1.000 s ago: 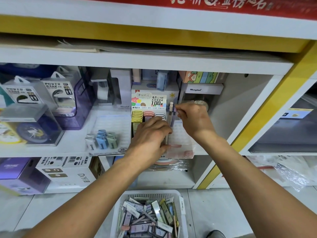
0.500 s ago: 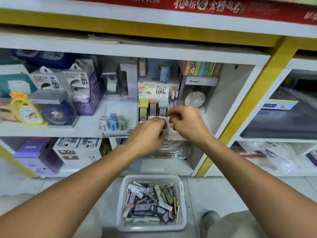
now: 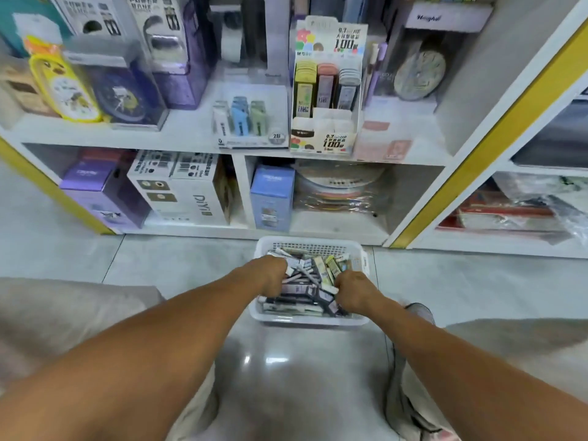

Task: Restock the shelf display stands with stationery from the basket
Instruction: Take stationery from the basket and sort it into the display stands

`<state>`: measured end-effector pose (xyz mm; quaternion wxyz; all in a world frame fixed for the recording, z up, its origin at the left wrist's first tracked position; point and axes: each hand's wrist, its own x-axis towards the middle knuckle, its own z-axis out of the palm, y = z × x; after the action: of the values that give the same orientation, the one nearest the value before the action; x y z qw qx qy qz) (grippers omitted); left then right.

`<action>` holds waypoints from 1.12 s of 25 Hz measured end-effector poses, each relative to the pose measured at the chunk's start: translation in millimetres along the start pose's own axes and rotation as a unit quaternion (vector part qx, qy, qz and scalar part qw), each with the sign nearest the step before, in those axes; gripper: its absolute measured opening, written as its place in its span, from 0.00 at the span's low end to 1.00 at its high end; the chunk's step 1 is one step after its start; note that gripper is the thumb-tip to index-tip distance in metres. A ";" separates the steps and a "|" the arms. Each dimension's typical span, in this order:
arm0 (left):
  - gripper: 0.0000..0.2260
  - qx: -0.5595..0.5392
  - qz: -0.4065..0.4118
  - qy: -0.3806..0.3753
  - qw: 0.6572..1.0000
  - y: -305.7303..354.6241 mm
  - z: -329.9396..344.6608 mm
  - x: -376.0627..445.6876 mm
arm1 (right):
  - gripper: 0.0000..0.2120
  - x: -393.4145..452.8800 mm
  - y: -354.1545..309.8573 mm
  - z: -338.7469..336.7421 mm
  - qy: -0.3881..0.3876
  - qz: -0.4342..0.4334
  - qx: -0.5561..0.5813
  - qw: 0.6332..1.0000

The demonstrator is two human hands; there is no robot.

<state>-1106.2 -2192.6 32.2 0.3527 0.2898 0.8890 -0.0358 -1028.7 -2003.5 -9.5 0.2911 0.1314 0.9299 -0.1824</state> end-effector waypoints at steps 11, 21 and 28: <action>0.30 0.050 0.017 0.107 0.993 -1.9 67.4 119.2 | 0.23 66.3 16.1 71.7 0.116 -0.001 0.041 0.992; 0.37 0.053 -0.012 0.106 0.993 -24.0 100.0 179.4 | 0.23 87.5 28.0 95.0 0.176 0.044 0.146 0.972; 0.35 0.014 0.028 0.109 0.994 -22.6 91.4 190.9 | 0.20 89.3 32.0 102.5 0.196 0.035 0.150 0.968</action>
<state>-1174.3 -2142.3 -163.1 0.2505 0.3221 0.9129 -0.0063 -1038.0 -2005.0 -148.9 0.0860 0.2391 0.9257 -0.2801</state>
